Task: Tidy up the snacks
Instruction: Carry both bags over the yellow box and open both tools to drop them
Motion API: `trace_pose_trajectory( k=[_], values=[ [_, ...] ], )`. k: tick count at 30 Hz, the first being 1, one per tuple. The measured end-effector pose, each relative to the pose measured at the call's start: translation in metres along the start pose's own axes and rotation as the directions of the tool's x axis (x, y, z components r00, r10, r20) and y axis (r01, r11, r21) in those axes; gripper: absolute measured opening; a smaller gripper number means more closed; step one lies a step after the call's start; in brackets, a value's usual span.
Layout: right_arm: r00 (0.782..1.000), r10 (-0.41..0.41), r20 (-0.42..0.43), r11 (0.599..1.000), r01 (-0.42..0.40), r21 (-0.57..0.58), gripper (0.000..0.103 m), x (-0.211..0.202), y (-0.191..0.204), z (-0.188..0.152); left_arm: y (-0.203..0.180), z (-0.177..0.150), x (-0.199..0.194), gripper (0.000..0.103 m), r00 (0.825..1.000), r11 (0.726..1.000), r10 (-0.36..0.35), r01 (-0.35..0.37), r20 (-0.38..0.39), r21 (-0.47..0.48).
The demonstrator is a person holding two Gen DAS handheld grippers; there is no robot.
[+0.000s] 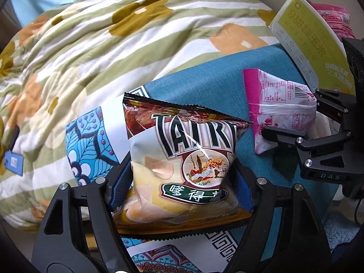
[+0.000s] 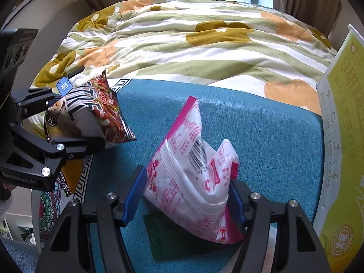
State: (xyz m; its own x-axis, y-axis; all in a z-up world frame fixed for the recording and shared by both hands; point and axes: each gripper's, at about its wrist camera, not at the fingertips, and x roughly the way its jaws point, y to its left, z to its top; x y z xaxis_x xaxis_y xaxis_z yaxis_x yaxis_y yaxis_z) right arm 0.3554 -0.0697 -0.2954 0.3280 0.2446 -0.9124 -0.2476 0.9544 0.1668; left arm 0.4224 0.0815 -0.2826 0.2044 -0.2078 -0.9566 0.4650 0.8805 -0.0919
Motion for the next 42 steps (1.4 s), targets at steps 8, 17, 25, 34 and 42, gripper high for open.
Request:
trace_pose_trajectory(
  k=[8, 17, 25, 34, 42],
  values=[
    [0.999, 0.014, 0.041, 1.000, -0.014, 0.018, 0.044, -0.020, 0.008, -0.001, 0.011, -0.028, -0.043, 0.074, 0.998, 0.993, 0.008, 0.000, 0.067, -0.115],
    [0.985, 0.041, 0.171, 0.998, -0.048, 0.041, 0.043, -0.084, 0.027, -0.019, -0.007, -0.050, -0.120, 0.074, 0.982, 0.983, 0.035, 0.000, 0.188, -0.181],
    [0.954, 0.012, 0.300, 0.991, -0.051, 0.124, 0.043, -0.175, 0.020, -0.046, -0.065, -0.038, -0.192, 0.074, 0.947, 0.993, -0.002, 0.039, 0.322, -0.108],
    [0.892, -0.104, 0.440, 0.976, 0.005, 0.219, 0.043, -0.271, -0.050, -0.085, -0.165, -0.011, -0.223, 0.074, 0.909, 0.994, -0.050, 0.085, 0.414, -0.068],
    [0.894, -0.116, 0.434, 0.978, 0.026, 0.209, 0.043, -0.310, -0.145, -0.107, -0.282, 0.041, -0.195, 0.074, 0.903, 0.989, -0.084, 0.126, 0.422, -0.072]
  ],
)
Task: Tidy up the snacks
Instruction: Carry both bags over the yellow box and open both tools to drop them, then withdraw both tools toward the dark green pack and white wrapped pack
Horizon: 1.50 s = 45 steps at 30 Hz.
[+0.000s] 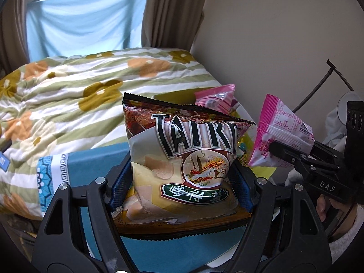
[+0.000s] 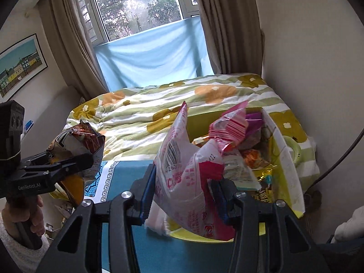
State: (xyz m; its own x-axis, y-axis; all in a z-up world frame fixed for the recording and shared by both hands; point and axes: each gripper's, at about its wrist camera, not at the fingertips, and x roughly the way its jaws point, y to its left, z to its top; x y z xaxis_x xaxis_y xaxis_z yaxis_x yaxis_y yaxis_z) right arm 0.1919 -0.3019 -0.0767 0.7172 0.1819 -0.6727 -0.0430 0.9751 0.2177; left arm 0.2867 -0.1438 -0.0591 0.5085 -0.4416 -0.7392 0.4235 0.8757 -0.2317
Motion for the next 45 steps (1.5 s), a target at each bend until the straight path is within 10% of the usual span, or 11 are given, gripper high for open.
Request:
trace_pose_trajectory(
  k=[6, 10, 31, 35, 45],
  values=[
    [0.999, 0.008, -0.045, 0.999, -0.010, -0.035, 0.043, 0.001, -0.065, 0.002, -0.061, 0.000, 0.056, 0.076, 0.999, 0.998, 0.025, -0.027, -0.038, -0.055],
    [0.995, 0.034, -0.093, 0.998, -0.038, -0.045, 0.043, 0.009, -0.099, 0.002, -0.084, -0.007, 0.075, 0.103, 0.995, 0.991, 0.096, -0.096, -0.013, -0.095],
    [0.963, 0.159, -0.220, 0.975, -0.188, -0.117, 0.045, 0.052, -0.114, -0.015, -0.049, -0.059, 0.033, 0.102, 0.966, 0.936, 0.255, -0.254, -0.027, -0.245],
    [0.968, 0.154, -0.199, 0.973, -0.183, -0.138, 0.103, 0.053, -0.108, -0.021, -0.045, -0.066, 0.032, 0.102, 0.961, 0.927, 0.272, -0.273, -0.041, -0.258],
    [0.974, 0.139, -0.181, 0.977, -0.165, -0.135, 0.103, 0.047, -0.102, -0.027, -0.042, -0.072, 0.025, 0.102, 0.960, 0.927, 0.277, -0.278, -0.038, -0.252]
  ],
)
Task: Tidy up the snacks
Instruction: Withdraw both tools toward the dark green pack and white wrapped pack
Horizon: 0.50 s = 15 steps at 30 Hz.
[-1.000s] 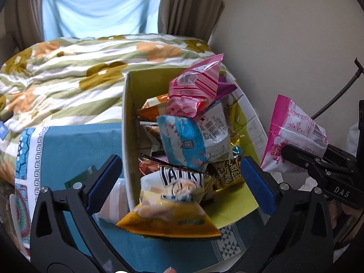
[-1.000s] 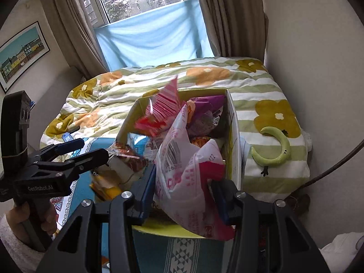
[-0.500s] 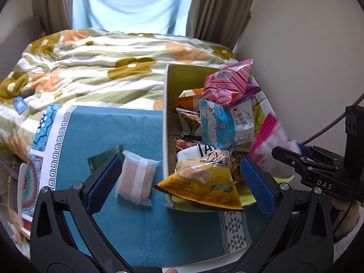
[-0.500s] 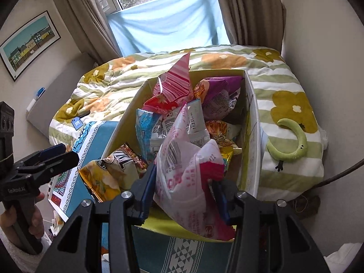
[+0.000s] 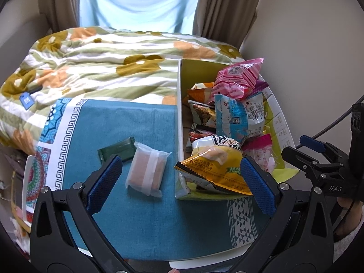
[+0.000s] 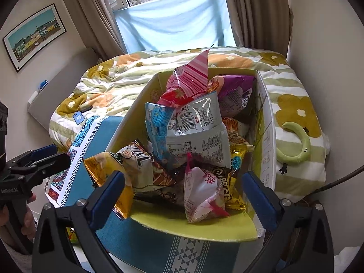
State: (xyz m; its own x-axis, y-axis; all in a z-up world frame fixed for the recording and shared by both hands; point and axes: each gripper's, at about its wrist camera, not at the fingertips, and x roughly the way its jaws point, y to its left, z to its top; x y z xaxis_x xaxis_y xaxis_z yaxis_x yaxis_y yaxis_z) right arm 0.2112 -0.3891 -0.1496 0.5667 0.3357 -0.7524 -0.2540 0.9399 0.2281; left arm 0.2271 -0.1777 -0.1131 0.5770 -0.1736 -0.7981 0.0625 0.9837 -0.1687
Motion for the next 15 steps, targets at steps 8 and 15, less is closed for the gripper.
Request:
trace_pose_trajectory(
  k=[8, 15],
  values=[
    [0.999, -0.038, 0.030, 0.999, 0.038, 0.008, 0.103, -0.020, 0.005, 0.005, 0.015, -0.002, -0.031, 0.102, 0.999, 1.000, 0.008, -0.008, 0.034, 0.003],
    [0.994, -0.067, 0.082, 0.998, 0.066, 0.019, 0.103, -0.037, 0.031, 0.012, 0.061, -0.007, -0.057, 0.102, 0.998, 0.999, 0.026, -0.028, 0.059, 0.019]
  ],
)
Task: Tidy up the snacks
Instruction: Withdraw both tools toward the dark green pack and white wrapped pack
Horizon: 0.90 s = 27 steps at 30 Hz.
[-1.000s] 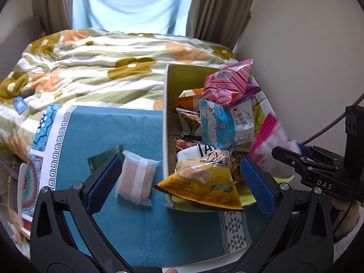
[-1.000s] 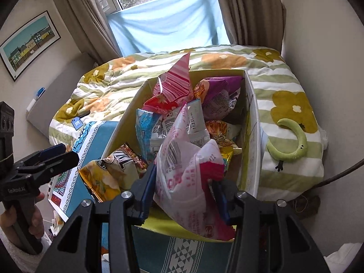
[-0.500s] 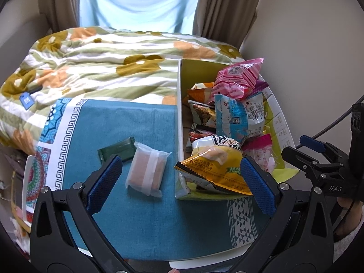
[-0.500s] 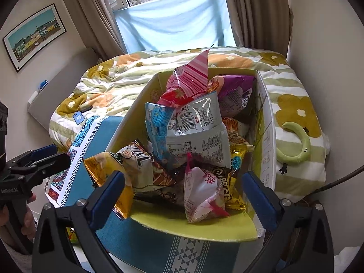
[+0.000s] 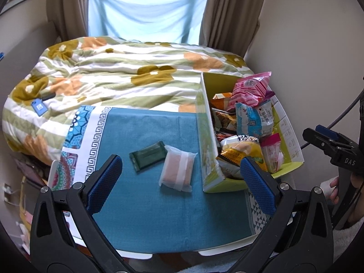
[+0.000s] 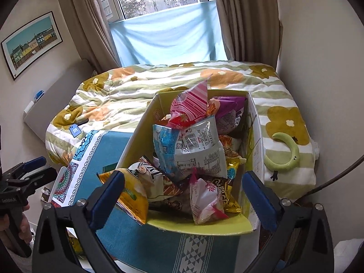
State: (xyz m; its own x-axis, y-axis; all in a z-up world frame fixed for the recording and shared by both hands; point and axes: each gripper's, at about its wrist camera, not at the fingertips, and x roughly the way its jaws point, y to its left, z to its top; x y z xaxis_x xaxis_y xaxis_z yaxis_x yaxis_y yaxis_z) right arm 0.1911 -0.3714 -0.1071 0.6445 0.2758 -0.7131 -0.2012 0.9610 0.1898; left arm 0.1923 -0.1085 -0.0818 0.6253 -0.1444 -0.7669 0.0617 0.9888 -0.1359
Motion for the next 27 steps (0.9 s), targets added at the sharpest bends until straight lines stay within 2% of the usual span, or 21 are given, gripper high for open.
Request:
trace_pose_trajectory(
  k=[5, 11, 17, 21, 27],
  values=[
    [0.999, -0.041, 0.029, 0.999, 0.041, 0.003, 0.103, -0.009, 0.039, 0.000, 0.041, 0.002, -0.012, 0.102, 1.000, 0.999, -0.015, 0.015, -0.004, 0.042],
    [0.996, -0.045, 0.074, 0.997, 0.041, 0.060, 0.103, -0.008, 0.094, -0.012, 0.090, 0.002, -0.026, 0.102, 0.999, 0.993, -0.040, 0.039, 0.001, 0.112],
    [0.988, -0.115, 0.103, 0.990, 0.105, 0.099, 0.103, -0.003, 0.148, -0.027, 0.131, 0.006, -0.018, 0.102, 0.994, 0.977, -0.101, 0.105, -0.032, 0.183],
    [0.983, -0.162, 0.091, 0.978, 0.147, 0.146, 0.103, 0.008, 0.172, -0.036, 0.145, 0.012, -0.005, 0.102, 0.987, 0.949, -0.146, 0.157, -0.062, 0.272],
    [0.972, -0.232, 0.044, 0.953, 0.218, 0.210, 0.103, 0.032, 0.198, -0.054, 0.145, 0.020, 0.041, 0.102, 0.966, 0.879, -0.208, 0.252, -0.151, 0.404]
  ],
)
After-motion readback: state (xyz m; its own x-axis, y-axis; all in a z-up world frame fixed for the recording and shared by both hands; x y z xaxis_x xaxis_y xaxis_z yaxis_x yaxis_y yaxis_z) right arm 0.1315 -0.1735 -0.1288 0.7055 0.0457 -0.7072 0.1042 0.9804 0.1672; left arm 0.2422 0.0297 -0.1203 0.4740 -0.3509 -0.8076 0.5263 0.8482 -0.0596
